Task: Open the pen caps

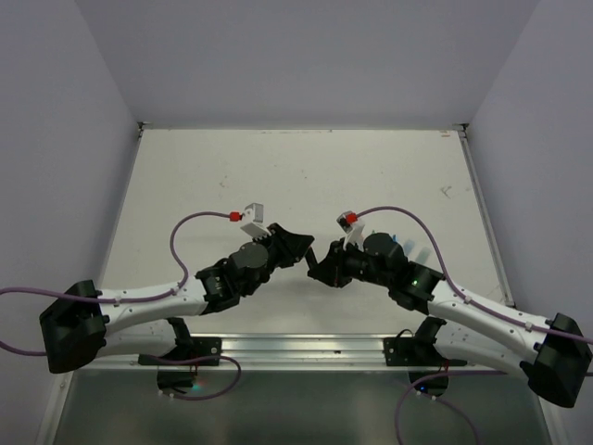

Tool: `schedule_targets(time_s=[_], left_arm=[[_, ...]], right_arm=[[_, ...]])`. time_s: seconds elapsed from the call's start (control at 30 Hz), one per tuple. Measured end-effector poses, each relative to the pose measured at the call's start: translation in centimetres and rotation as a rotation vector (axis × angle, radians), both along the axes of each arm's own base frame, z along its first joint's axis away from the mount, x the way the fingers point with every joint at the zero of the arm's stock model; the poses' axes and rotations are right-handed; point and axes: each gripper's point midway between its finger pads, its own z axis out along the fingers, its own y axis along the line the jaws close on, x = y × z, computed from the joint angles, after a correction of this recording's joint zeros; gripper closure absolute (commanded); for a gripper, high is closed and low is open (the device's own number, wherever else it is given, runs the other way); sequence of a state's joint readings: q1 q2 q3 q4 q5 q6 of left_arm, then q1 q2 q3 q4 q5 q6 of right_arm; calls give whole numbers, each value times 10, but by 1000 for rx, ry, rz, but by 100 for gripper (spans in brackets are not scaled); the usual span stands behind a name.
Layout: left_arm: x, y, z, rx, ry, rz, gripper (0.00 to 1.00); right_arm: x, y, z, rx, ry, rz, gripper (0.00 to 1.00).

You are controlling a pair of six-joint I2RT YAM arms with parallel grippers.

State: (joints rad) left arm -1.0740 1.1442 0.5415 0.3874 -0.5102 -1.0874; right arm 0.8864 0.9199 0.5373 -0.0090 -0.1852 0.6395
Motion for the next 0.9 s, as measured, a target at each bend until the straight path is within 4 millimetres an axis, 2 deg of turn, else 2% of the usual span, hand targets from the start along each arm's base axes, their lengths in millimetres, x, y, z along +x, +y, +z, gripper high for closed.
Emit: schedule_targets(time_s=[0.2, 0.43, 0.47, 0.53, 0.57, 0.6, 0.63, 0.73, 0.9], left_arm=[[15, 4, 3, 2, 15, -61, 100], [38, -7, 14, 72, 13, -135, 100], [59, 8, 16, 101, -8, -53, 100], [106, 57, 21, 151, -39, 150, 100], [123, 80, 23, 169, -47, 241, 100], [132, 94, 24, 184, -53, 291, 100], [137, 104, 25, 196, -59, 330, 100], [139, 111, 24, 232, -63, 355, 100], [127, 123, 14, 292, -29, 360, 100]], right_arm=[[7, 1, 2, 25, -31, -52, 100], [19, -9, 11, 68, -75, -161, 100], [10, -11, 5, 48, -51, -140, 100], [-10, -16, -15, -13, 3, -87, 100], [-16, -18, -24, -45, 27, -72, 100], [-19, -20, -31, -69, 45, -65, 100], [-22, -22, -37, -90, 63, -59, 100], [-26, -28, -46, -129, 92, -61, 100], [-16, -40, -67, -239, 119, -141, 100]])
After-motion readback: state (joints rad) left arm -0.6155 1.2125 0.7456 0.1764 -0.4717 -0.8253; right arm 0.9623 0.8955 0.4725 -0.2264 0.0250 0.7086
